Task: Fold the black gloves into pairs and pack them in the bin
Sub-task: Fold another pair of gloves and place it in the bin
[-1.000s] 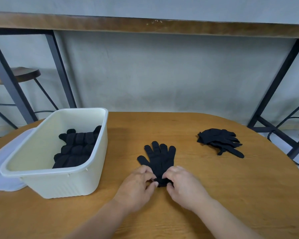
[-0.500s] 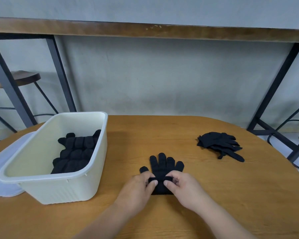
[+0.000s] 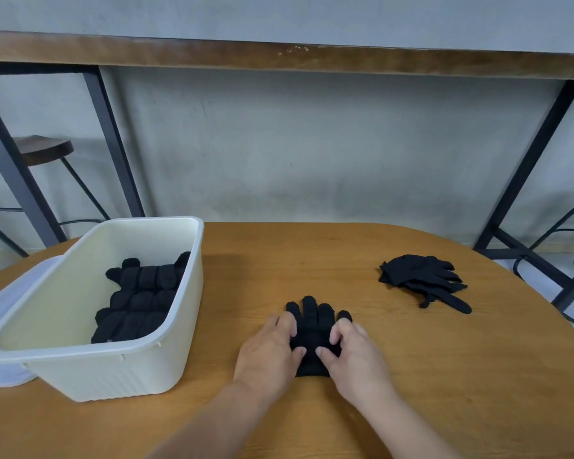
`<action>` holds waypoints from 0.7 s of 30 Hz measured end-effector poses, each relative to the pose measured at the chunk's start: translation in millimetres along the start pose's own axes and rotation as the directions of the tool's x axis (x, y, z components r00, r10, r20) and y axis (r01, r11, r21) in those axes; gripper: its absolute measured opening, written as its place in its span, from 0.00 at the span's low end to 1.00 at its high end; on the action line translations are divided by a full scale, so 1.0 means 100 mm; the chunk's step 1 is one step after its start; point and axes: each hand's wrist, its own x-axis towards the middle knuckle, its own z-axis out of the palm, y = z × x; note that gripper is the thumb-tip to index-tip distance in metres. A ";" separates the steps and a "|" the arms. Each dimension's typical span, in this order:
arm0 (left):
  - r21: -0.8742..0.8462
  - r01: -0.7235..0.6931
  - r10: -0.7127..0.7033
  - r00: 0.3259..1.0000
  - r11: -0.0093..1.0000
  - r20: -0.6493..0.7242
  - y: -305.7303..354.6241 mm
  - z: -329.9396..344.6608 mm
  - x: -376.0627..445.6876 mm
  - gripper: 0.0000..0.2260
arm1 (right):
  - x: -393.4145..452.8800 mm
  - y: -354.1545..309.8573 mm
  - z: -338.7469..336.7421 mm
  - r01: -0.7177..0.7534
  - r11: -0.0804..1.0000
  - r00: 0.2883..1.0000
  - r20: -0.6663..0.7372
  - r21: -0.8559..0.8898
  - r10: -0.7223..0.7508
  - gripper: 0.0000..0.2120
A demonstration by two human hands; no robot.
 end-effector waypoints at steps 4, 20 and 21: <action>0.113 -0.175 0.176 0.984 0.978 -0.006 0.02 -0.03 0.01 0.04 | -0.03 -0.01 -0.02 0.166 0.985 0.986 0.003 -0.048 -0.166 0.11; 0.054 -0.365 0.364 0.931 0.929 0.027 -0.15 -0.07 -0.19 0.12 | -0.10 0.12 -0.23 0.449 0.887 0.882 0.211 -0.104 -0.422 0.15; 0.007 -0.327 0.327 0.945 0.945 0.015 -0.14 -0.07 -0.19 0.10 | -0.09 0.11 -0.25 0.383 0.924 0.903 0.217 -0.018 -0.370 0.12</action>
